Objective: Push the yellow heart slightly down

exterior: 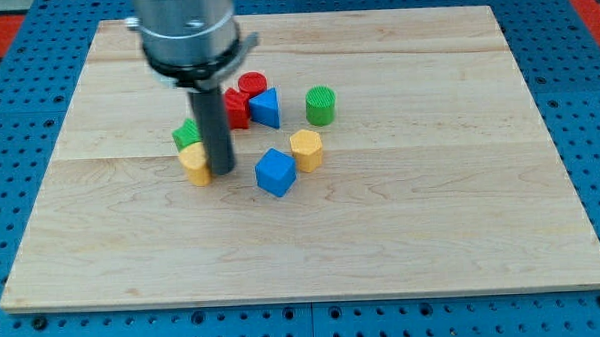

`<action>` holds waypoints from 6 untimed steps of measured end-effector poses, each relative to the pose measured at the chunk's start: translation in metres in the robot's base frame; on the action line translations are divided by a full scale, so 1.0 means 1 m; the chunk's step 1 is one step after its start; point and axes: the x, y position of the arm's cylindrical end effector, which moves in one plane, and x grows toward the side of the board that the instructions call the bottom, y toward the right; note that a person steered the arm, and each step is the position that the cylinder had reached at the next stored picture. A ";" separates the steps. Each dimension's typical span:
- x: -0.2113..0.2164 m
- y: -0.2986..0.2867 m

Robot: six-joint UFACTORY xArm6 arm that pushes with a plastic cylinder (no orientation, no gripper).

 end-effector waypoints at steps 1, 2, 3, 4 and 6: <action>0.000 -0.031; -0.015 -0.030; -0.048 -0.053; -0.046 -0.081; -0.029 -0.064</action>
